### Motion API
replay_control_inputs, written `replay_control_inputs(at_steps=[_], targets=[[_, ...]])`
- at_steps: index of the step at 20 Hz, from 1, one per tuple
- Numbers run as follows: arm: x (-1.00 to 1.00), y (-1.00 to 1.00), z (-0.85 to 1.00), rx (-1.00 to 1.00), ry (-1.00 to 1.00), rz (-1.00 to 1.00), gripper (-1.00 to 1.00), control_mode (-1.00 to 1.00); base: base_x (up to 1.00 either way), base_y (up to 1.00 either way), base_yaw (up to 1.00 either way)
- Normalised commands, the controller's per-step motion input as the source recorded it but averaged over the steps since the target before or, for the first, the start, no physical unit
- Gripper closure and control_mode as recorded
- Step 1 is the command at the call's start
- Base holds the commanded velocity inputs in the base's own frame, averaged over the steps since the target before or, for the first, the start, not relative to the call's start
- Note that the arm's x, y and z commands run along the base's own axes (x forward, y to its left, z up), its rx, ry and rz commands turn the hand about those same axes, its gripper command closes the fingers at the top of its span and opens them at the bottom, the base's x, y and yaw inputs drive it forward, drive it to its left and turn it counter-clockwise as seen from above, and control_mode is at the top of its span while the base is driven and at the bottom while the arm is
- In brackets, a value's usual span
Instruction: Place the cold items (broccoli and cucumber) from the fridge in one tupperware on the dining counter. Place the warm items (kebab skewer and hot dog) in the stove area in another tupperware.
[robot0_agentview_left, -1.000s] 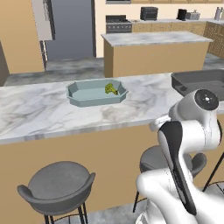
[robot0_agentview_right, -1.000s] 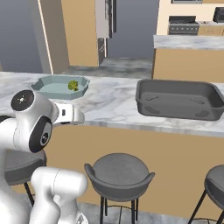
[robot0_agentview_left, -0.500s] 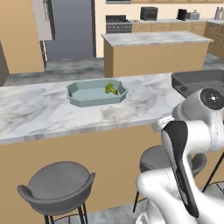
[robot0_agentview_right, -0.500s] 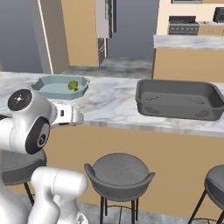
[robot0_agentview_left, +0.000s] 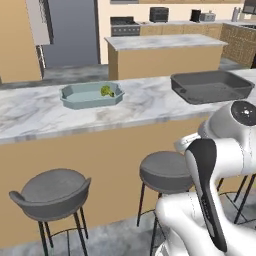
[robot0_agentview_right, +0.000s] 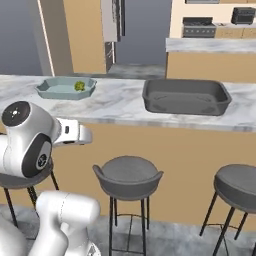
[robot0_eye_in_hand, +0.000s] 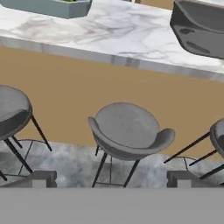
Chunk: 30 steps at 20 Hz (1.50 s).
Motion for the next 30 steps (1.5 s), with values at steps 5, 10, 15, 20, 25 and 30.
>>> replay_control_inputs(at_steps=[5,10,15,20,25,30], targets=[[0.00,0.00,0.00,0.00,0.00,0.00,-1.00,1.00,0.01,-0.97,-0.09],[0.00,0.00,0.00,0.00,0.00,0.00,-1.00,1.00,0.00,-1.00,-0.04],[0.00,0.00,0.00,0.00,0.00,0.00,-1.00,1.00,0.00,-1.00,-0.01],[0.00,0.00,0.00,0.00,0.00,0.00,-1.00,1.00,0.00,-1.00,0.00],[0.00,0.00,0.00,0.00,0.00,0.00,-1.00,1.00,0.00,-1.00,0.00],[0.00,0.00,0.00,0.00,0.00,0.00,-1.00,1.00,0.00,-1.00,0.00]])
